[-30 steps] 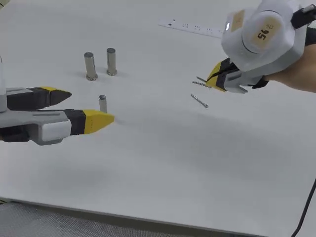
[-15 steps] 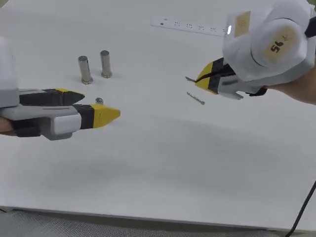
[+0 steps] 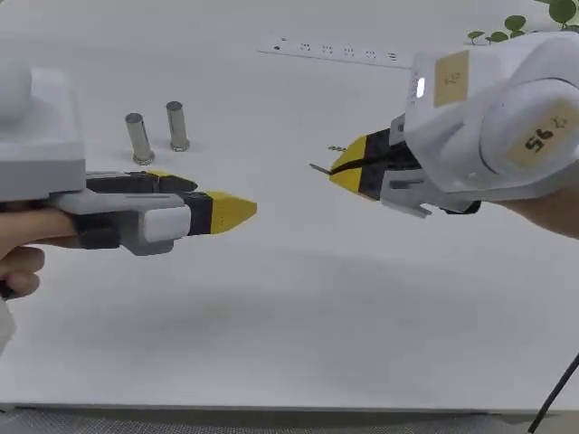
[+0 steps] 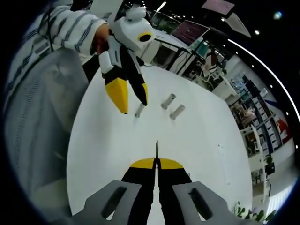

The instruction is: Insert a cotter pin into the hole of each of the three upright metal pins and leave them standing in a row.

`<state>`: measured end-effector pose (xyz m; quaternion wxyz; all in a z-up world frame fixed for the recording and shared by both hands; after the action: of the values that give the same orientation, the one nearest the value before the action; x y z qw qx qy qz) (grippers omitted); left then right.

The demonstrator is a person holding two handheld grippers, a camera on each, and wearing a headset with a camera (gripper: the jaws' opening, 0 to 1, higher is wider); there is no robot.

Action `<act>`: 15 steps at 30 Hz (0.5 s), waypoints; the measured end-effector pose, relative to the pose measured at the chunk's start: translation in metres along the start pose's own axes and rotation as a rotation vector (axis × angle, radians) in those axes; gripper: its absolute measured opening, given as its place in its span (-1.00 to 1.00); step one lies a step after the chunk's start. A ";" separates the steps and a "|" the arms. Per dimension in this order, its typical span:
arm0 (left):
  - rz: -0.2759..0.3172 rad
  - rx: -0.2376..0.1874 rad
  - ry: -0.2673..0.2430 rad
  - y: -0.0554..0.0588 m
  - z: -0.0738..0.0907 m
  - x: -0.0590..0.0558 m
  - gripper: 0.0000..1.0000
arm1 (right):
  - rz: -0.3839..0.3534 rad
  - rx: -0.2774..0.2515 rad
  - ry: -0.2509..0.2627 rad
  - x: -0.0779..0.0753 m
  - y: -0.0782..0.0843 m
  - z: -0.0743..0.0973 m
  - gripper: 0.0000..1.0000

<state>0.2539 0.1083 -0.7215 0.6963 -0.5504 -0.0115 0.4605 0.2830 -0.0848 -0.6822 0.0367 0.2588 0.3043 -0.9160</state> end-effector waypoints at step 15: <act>0.037 0.017 0.091 -0.001 -0.018 -0.013 -0.18 | 0.000 -0.024 -0.013 0.017 -0.006 -0.004 -0.97</act>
<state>0.2563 0.0862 -0.7217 0.6923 -0.5648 0.0343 0.4478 0.2688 -0.0759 -0.6901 0.0416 0.2524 0.3152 -0.9139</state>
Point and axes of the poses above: the centre of the closed fingertips' face, and the gripper's own axes: z roughly backward along the fingers, x roughly to its left, y roughly out of its underside, the point moved 9 cm from there along z, roughly backward along the fingers, and after that the axes turned 4 degrees about y, right-handed, at the moved point
